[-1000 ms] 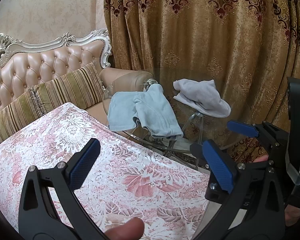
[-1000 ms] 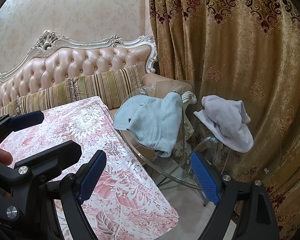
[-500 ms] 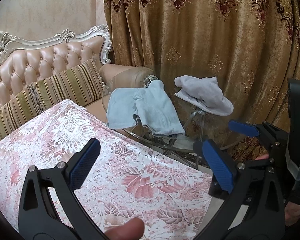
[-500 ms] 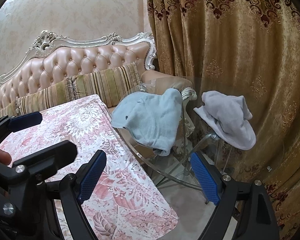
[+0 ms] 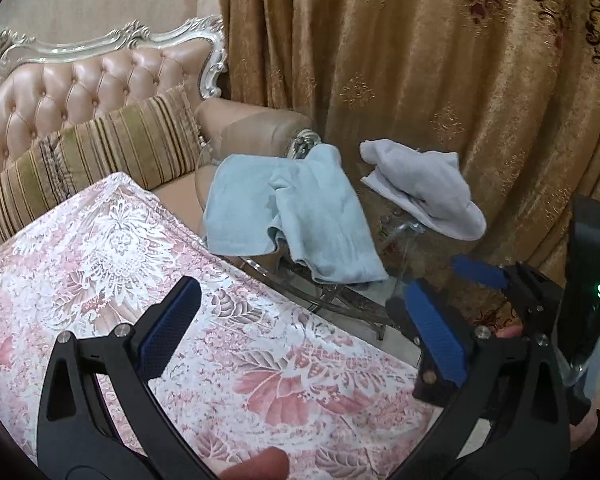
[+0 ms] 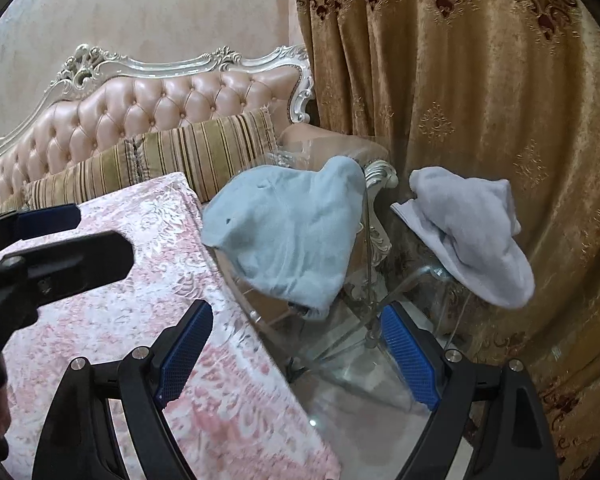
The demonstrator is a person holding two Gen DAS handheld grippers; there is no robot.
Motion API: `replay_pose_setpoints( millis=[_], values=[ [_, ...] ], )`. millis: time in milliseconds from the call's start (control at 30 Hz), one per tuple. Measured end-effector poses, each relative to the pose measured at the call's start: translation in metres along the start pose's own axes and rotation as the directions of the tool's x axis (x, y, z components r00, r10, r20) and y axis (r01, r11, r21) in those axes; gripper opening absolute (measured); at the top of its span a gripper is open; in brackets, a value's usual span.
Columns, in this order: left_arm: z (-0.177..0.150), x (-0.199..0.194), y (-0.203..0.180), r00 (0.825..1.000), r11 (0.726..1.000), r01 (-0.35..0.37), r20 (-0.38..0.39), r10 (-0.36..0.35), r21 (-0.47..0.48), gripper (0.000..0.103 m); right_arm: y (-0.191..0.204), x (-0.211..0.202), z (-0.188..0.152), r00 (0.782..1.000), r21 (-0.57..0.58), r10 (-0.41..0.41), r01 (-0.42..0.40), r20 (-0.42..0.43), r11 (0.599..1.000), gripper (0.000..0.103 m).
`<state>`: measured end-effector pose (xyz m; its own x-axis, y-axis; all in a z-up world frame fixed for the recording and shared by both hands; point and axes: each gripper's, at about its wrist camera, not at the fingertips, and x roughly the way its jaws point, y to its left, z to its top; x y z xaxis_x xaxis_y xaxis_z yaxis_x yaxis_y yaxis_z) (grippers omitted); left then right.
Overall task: Fold clothes
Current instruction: 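Reach both tools to the light blue shirt and close the right tool on it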
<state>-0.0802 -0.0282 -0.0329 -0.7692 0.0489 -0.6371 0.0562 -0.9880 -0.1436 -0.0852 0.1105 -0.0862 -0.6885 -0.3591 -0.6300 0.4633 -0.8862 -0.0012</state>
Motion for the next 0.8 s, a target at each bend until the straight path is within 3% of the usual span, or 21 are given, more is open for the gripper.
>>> replay_pose_setpoints(
  millis=[133, 333, 533, 567, 600, 633, 667, 733, 800],
  values=[
    [0.011, 0.027, 0.002, 0.999, 1.0, -0.009, -0.031, 0.009, 0.013, 0.101, -0.003, 0.025, 0.008, 1.0, 0.001, 0.008, -0.008, -0.024, 1.0, 0.087],
    [0.017, 0.051, 0.009, 0.998, 1.0, 0.0, -0.062, -0.002, -0.029, 0.085, -0.009, 0.055, 0.016, 0.998, -0.013, 0.025, -0.026, -0.061, 1.0, 0.087],
    [0.018, 0.065, 0.019, 0.996, 0.997, -0.017, -0.092, 0.01, -0.076, 0.084, -0.014, 0.095, 0.032, 0.991, -0.036, 0.053, -0.058, -0.122, 0.998, 0.087],
    [0.018, 0.066, 0.022, 0.996, 0.996, -0.016, -0.09, 0.008, -0.088, 0.084, -0.014, 0.102, 0.035, 0.989, -0.039, 0.057, -0.063, -0.133, 0.997, 0.082],
    [0.018, 0.066, 0.024, 0.996, 0.996, -0.02, -0.091, 0.012, -0.09, 0.084, -0.015, 0.108, 0.038, 0.988, -0.043, 0.062, -0.069, -0.143, 0.997, 0.049],
    [0.018, 0.067, 0.025, 0.995, 0.996, -0.028, -0.093, 0.02, -0.088, 0.084, -0.017, 0.111, 0.039, 0.987, -0.039, 0.075, -0.082, -0.145, 0.996, 0.031],
    [0.017, 0.068, 0.026, 0.995, 0.996, -0.036, -0.097, 0.028, -0.084, 0.084, -0.02, 0.112, 0.039, 0.985, -0.033, 0.09, -0.096, -0.146, 0.995, 0.03],
    [0.014, 0.071, 0.031, 0.994, 0.995, -0.046, -0.104, 0.036, -0.087, 0.083, -0.025, 0.111, 0.042, 0.983, -0.024, 0.121, -0.125, -0.136, 0.992, 0.012],
    [0.012, 0.077, 0.038, 0.993, 0.993, -0.049, -0.108, 0.037, -0.103, 0.083, -0.035, 0.105, 0.049, 0.984, -0.005, 0.139, -0.14, -0.108, 0.99, 0.008]
  ],
)
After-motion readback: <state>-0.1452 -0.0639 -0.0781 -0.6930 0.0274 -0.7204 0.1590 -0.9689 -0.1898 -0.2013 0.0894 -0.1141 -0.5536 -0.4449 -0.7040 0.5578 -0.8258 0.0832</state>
